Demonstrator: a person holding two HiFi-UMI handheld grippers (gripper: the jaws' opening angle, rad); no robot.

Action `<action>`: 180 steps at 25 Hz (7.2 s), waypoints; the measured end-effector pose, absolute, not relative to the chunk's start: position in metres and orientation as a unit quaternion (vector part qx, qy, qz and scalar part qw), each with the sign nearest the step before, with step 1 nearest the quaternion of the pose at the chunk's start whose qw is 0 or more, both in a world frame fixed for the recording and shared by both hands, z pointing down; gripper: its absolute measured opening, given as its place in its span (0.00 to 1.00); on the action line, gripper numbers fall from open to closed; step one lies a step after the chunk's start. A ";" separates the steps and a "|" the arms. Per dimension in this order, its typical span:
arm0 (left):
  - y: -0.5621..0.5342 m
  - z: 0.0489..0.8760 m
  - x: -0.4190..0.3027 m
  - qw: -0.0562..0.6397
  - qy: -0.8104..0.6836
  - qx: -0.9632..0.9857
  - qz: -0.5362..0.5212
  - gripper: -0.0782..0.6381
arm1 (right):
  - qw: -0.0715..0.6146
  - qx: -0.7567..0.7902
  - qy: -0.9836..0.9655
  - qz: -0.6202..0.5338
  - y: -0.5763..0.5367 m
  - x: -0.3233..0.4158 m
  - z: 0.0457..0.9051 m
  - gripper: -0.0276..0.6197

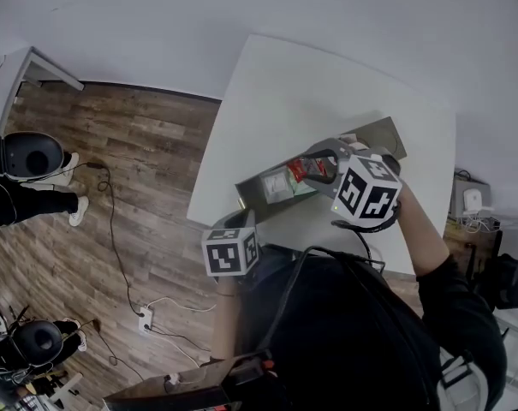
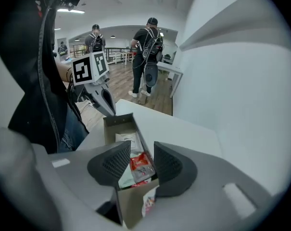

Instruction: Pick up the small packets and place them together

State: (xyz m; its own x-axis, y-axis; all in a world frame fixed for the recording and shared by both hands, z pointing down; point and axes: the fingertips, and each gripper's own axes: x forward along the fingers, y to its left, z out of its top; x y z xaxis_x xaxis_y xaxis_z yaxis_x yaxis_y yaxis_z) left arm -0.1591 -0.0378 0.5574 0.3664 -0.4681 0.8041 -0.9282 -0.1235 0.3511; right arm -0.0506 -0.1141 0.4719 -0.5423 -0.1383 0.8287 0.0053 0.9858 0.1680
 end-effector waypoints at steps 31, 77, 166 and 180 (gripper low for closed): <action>-0.036 0.559 -0.160 0.442 -0.491 0.705 0.258 0.11 | 0.629 -0.087 -0.765 -0.110 -0.078 -0.107 0.607 0.24; -0.039 0.559 -0.159 0.435 -0.488 0.707 0.270 0.11 | 0.531 0.295 -0.794 0.019 -0.196 0.122 0.494 0.13; -0.036 0.556 -0.160 0.443 -0.486 0.710 0.251 0.11 | 0.669 0.003 -0.742 -0.047 -0.100 -0.050 0.598 0.22; -0.034 0.556 -0.161 0.440 -0.486 0.711 0.254 0.11 | 0.654 0.003 -0.754 -0.055 -0.090 -0.051 0.584 0.15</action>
